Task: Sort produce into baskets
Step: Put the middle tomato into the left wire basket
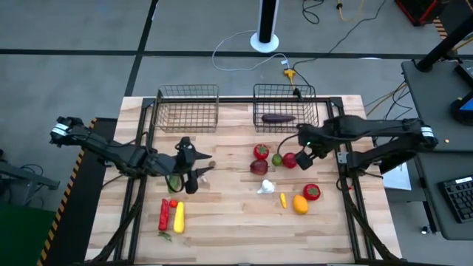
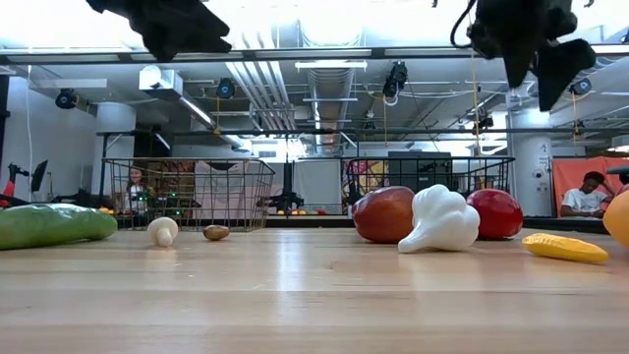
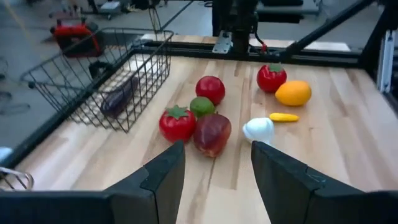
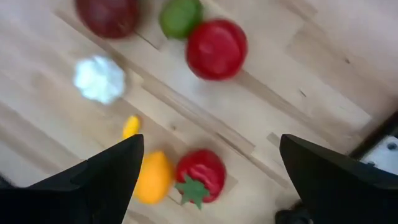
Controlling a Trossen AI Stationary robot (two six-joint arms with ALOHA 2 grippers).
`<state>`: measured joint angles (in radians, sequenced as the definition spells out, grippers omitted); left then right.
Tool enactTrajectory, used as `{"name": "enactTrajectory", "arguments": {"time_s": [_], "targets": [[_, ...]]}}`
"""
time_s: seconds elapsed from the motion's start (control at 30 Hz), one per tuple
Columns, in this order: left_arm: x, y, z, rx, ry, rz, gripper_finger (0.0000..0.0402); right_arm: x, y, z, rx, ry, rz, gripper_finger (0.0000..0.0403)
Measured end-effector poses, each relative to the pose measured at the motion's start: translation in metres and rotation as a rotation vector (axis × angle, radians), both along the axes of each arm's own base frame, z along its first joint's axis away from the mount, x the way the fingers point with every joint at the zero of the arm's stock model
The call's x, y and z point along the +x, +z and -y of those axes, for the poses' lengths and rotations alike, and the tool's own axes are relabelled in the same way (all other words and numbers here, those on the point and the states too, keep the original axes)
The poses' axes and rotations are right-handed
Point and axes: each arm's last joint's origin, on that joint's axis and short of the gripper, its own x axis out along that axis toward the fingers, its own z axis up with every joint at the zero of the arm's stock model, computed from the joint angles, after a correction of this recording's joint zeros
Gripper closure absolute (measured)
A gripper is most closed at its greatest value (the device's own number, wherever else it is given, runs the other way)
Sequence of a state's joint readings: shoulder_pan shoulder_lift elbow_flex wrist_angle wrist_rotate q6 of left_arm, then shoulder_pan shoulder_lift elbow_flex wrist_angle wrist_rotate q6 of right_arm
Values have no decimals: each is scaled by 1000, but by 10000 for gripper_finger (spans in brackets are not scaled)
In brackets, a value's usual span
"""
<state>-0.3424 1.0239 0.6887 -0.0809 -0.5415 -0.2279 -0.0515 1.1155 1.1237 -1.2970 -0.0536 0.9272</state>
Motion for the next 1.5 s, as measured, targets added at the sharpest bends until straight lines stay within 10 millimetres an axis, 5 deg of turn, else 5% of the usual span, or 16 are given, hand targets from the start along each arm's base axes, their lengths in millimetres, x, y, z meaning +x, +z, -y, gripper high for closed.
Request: {"name": "enactTrajectory", "arguments": {"time_s": [0.23, 0.47, 0.8, 1.5], "targets": [[2, -4, 1, -34, 14, -7, 233, 16, -35, -5, -138, 115, -163, 35], [5, -4, 2, -36, 13, 9, 233, 33, -46, -8, -204, 270, -81, 35], [7, -5, 3, -24, 8, 11, 233, 19, -77, -14, -347, 579, -98, 35], [7, -3, 2, -13, 30, 29, 233, 16, -123, -14, -461, 559, 86, 35]]}}
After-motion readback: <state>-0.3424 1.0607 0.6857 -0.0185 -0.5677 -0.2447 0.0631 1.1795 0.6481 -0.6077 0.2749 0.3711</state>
